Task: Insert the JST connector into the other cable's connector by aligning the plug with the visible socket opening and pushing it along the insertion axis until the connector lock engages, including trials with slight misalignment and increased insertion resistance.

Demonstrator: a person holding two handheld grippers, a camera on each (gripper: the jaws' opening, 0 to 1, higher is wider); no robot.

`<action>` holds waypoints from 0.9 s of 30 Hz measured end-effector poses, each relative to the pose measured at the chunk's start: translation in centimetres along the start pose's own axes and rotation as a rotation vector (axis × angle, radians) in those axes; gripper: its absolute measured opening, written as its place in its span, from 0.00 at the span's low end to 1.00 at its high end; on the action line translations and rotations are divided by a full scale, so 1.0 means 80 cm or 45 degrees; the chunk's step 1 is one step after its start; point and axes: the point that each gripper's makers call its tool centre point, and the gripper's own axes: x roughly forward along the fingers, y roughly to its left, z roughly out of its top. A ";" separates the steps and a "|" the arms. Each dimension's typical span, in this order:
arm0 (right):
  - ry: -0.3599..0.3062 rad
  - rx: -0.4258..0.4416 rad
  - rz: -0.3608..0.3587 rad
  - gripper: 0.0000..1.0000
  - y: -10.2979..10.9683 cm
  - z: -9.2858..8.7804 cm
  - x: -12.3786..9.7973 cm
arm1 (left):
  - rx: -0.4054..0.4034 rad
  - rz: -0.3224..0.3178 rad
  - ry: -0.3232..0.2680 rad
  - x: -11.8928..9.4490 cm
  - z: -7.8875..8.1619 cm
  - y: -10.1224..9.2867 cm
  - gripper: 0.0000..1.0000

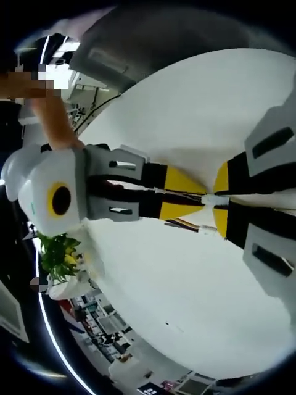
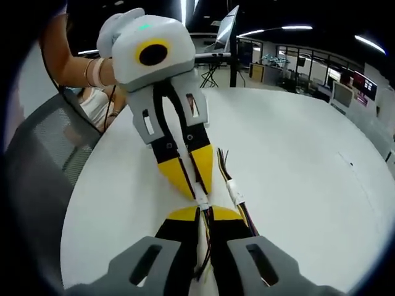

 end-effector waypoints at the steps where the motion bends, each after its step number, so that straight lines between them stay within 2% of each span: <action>1: 0.000 -0.012 0.007 0.02 0.000 -0.001 0.002 | -0.016 -0.002 -0.003 0.001 -0.002 0.000 0.00; 5: 0.014 -0.040 0.018 0.02 0.004 -0.003 0.005 | -0.050 -0.013 -0.014 0.000 -0.004 -0.003 0.00; 7: 0.023 -0.020 0.028 0.02 0.004 -0.005 0.007 | -0.060 -0.025 -0.013 0.001 -0.006 -0.005 0.00; 8: 0.020 0.011 0.029 0.02 0.003 -0.005 0.007 | -0.059 -0.028 -0.012 0.001 -0.007 -0.006 0.00; 27: 0.031 0.009 0.004 0.04 -0.001 -0.008 0.008 | -0.054 -0.007 -0.017 0.005 -0.008 -0.006 0.00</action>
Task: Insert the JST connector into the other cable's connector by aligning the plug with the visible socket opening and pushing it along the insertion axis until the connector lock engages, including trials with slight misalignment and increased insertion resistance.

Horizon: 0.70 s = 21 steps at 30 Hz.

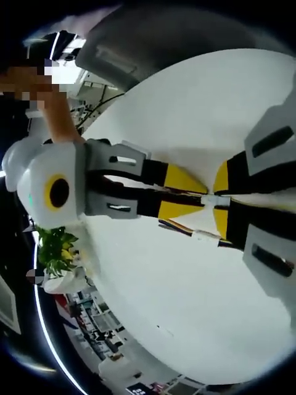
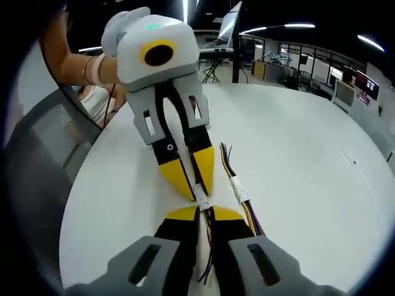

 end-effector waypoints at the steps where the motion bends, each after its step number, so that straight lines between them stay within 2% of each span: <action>1: -0.001 0.000 0.000 0.04 0.000 0.000 0.000 | -0.007 0.001 -0.003 0.000 0.000 -0.001 0.00; 7: -0.010 0.011 -0.006 0.04 0.003 0.000 -0.001 | -0.011 0.015 -0.008 -0.001 -0.001 -0.003 0.00; 13: -0.004 -0.003 -0.021 0.04 0.004 0.000 0.000 | -0.060 0.051 -0.017 -0.007 -0.002 -0.002 0.03; 17: -0.008 -0.008 -0.038 0.04 0.005 0.000 0.000 | -0.146 0.086 -0.069 -0.014 0.002 0.002 0.03; 21: -0.001 -0.003 -0.055 0.04 0.006 0.000 -0.001 | -0.160 0.127 -0.097 -0.023 0.010 0.009 0.01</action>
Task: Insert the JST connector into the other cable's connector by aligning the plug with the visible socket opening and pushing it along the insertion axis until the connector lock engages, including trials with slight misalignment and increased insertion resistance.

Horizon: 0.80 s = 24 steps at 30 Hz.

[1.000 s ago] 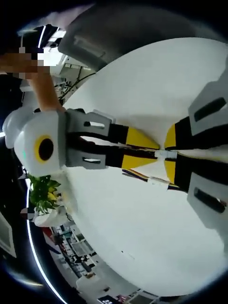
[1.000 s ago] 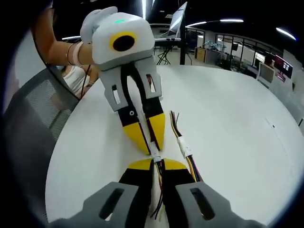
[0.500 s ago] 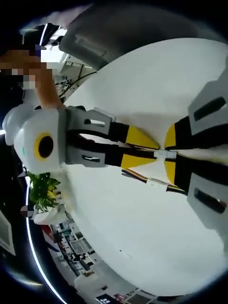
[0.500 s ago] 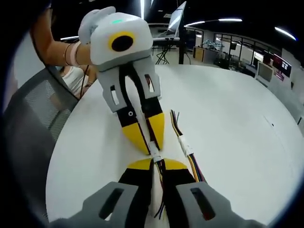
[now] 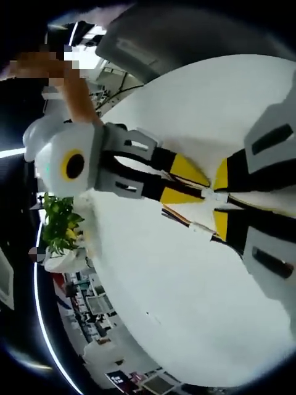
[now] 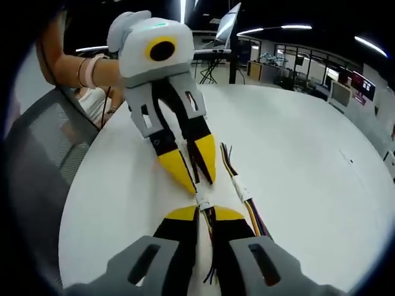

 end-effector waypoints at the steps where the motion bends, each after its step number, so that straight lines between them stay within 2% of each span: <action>1: 0.006 -0.012 -0.011 0.04 0.000 -0.001 -0.001 | 0.001 0.009 0.003 -0.001 0.001 0.001 0.02; 11: 0.050 -0.048 -0.063 0.09 0.004 -0.004 -0.013 | -0.039 0.052 -0.009 -0.023 0.007 -0.004 0.07; 15: 0.010 -0.020 -0.080 0.12 0.003 0.003 -0.018 | -0.054 0.041 -0.009 -0.028 0.010 -0.010 0.10; 24: -0.055 0.049 -0.149 0.24 0.002 0.020 -0.040 | -0.054 0.071 -0.018 -0.038 0.017 -0.015 0.18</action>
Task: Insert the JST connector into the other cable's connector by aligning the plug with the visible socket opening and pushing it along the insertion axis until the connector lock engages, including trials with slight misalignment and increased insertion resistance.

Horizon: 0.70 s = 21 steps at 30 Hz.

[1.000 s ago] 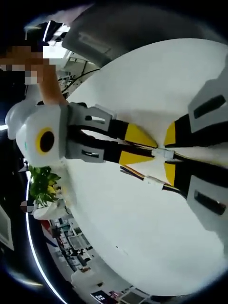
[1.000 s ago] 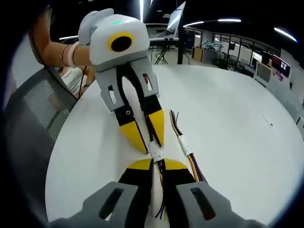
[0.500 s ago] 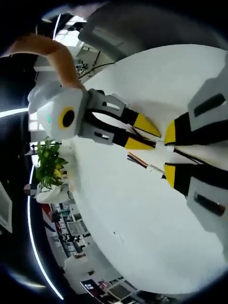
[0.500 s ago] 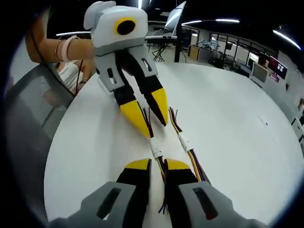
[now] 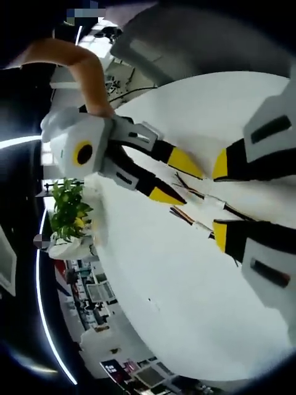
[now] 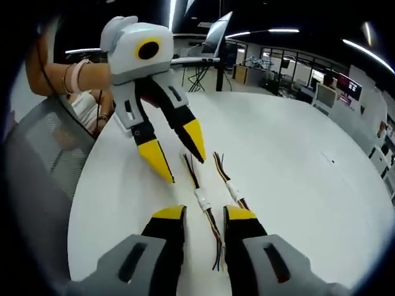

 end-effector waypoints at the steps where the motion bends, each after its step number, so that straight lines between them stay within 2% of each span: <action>1: -0.011 0.004 -0.010 0.27 0.001 0.003 -0.004 | 0.003 0.008 0.002 -0.001 0.000 0.000 0.20; 4: -0.035 0.028 -0.034 0.32 0.002 0.010 -0.012 | -0.024 0.029 -0.004 -0.004 0.001 0.001 0.25; 5: -0.046 0.042 -0.036 0.31 0.003 0.012 -0.015 | -0.041 0.064 -0.019 -0.006 0.003 0.005 0.25; 9: -0.048 0.095 -0.062 0.32 0.006 0.005 -0.022 | -0.090 0.091 -0.023 -0.008 0.003 0.005 0.27; 13: -0.052 0.139 -0.092 0.35 0.014 0.004 -0.037 | -0.044 0.104 -0.041 -0.017 0.011 -0.003 0.27; 17: -0.068 0.185 -0.120 0.40 0.020 0.009 -0.058 | -0.071 0.116 -0.078 -0.030 0.025 -0.008 0.34; 21: -0.115 0.236 -0.163 0.43 0.017 0.019 -0.078 | -0.052 0.108 -0.093 -0.042 0.034 -0.018 0.36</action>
